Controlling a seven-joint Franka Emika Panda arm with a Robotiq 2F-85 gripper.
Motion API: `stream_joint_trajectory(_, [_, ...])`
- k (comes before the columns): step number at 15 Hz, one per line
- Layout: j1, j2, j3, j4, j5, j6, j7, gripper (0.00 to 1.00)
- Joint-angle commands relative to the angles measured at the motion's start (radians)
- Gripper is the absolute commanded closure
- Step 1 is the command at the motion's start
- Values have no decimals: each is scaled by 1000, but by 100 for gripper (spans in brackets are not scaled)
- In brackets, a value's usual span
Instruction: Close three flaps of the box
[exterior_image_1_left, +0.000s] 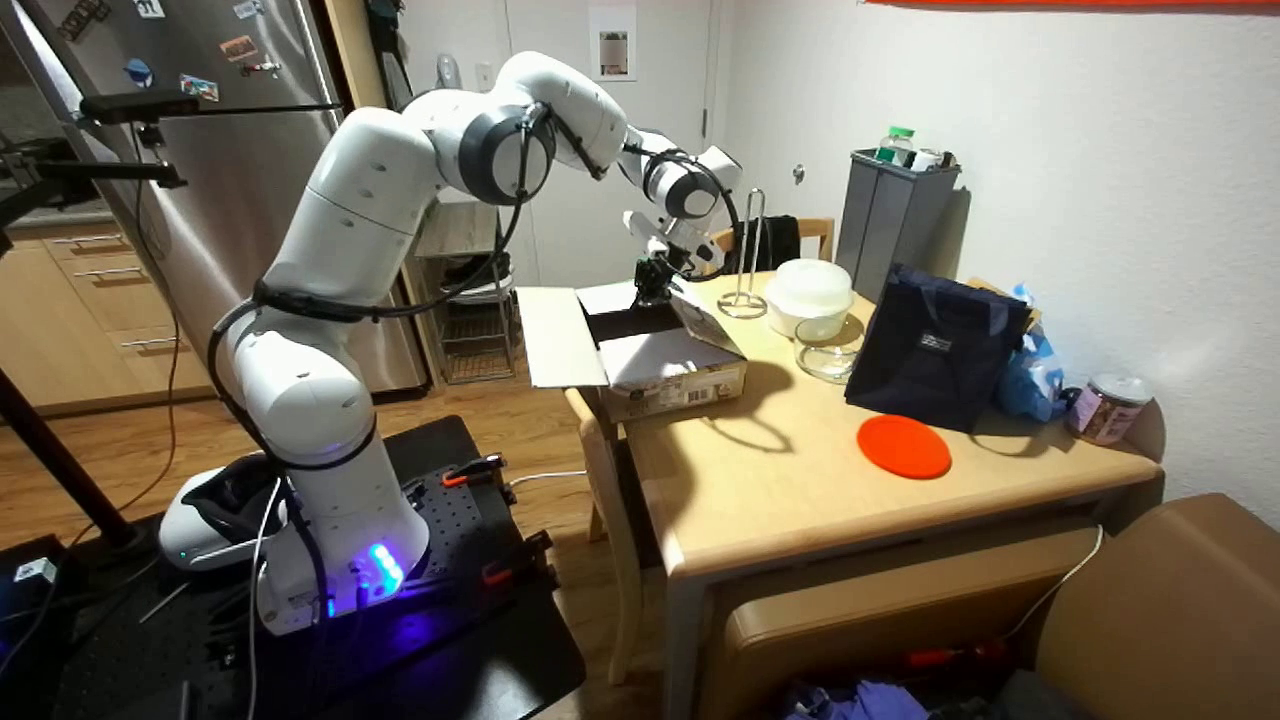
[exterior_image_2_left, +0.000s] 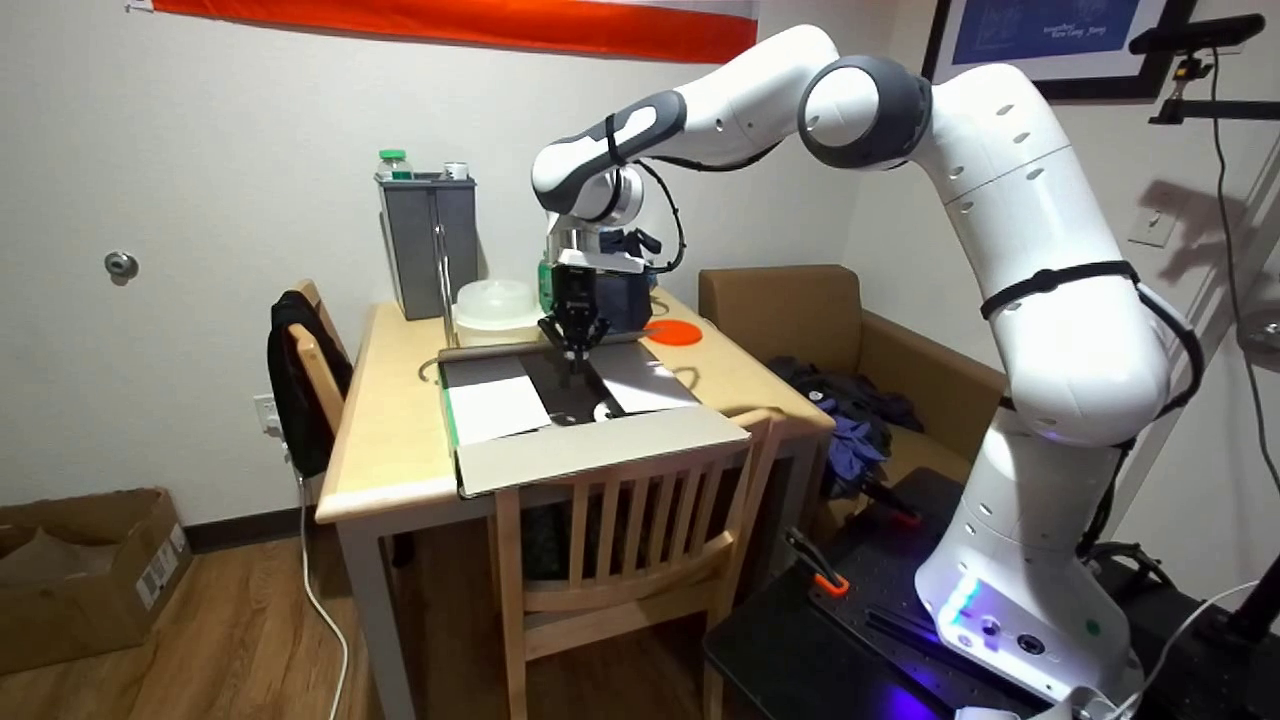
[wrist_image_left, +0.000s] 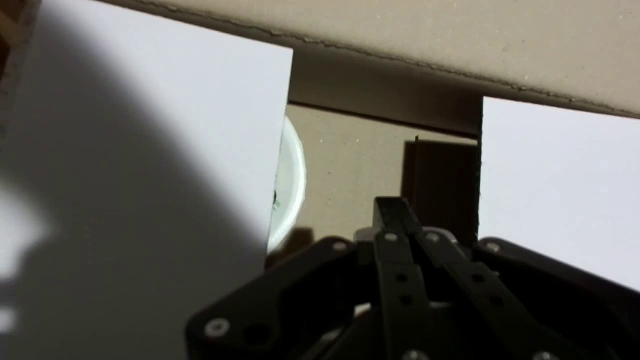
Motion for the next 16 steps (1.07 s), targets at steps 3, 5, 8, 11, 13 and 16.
stream_joint_trajectory(3, [11, -190, 4, -246, 0, 95, 4, 100])
stream_joint_trajectory(5, [12, -230, 5, -295, 0, 114, 3, 100])
stream_joint_trajectory(8, [10, -278, 9, -352, 3, 139, -2, 100])
stream_joint_trajectory(11, [9, -317, 13, -398, 5, 160, -8, 100])
stream_joint_trajectory(13, [12, -342, 16, -428, -3, 183, -13, 73])
stream_joint_trajectory(16, [8, -300, 19, -381, -7, 172, -1, 87])
